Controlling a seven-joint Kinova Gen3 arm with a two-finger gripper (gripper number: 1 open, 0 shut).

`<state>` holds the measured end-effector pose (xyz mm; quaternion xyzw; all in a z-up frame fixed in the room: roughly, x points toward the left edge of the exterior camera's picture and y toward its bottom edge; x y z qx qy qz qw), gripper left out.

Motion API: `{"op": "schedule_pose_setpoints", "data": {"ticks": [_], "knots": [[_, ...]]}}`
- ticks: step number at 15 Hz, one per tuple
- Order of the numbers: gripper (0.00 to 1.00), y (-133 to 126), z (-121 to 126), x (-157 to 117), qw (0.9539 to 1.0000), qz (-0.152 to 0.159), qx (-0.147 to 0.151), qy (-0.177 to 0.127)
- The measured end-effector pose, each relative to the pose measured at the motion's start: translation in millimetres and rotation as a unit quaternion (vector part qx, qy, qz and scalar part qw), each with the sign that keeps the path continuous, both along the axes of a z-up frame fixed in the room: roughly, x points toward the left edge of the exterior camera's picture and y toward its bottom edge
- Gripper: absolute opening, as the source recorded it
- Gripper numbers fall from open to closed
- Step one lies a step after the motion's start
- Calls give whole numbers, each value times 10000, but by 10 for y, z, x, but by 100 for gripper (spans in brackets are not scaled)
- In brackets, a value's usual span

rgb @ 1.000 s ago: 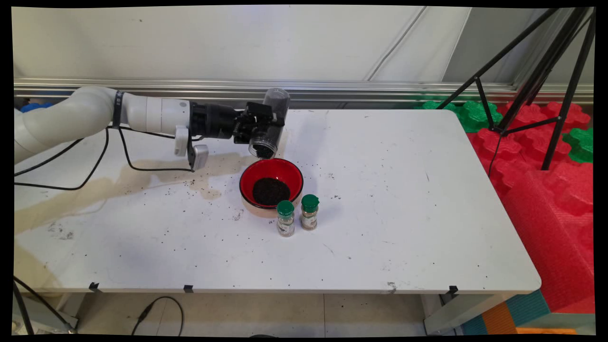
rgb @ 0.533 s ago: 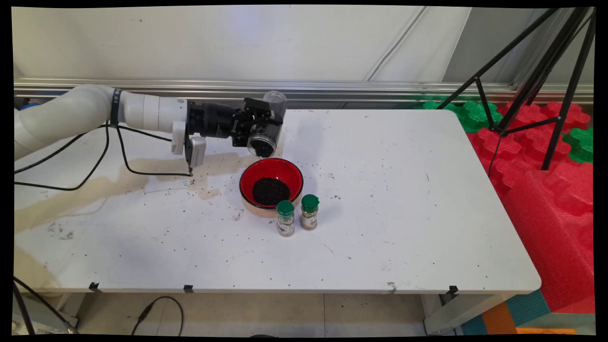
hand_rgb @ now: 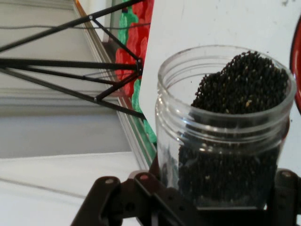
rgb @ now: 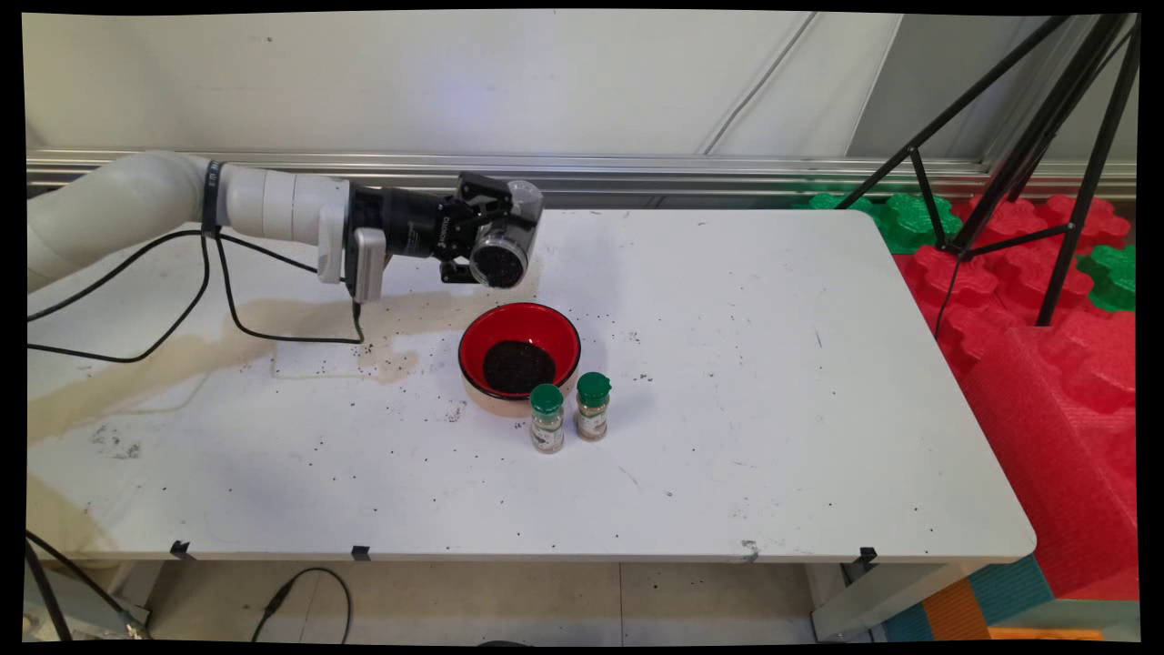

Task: Pour the black seasoning powder in the red bowl

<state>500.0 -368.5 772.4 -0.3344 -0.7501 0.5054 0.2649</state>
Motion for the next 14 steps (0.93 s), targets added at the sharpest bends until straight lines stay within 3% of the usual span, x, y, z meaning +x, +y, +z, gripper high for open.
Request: {"op": "schedule_pose_setpoints", "data": {"ticks": [4, 7, 10, 12, 14], "knots": [[0, -7, 76, 26, 9974, 191, 541, 446], [0, -23, 150, 47, 9900, 353, 1041, 887], [0, -48, 219, 79, 9764, 541, 1573, 1379], [0, -69, 255, 106, 9640, 690, 1908, 1718], [0, -99, 286, 143, 9458, 884, 2295, 2121]]}}
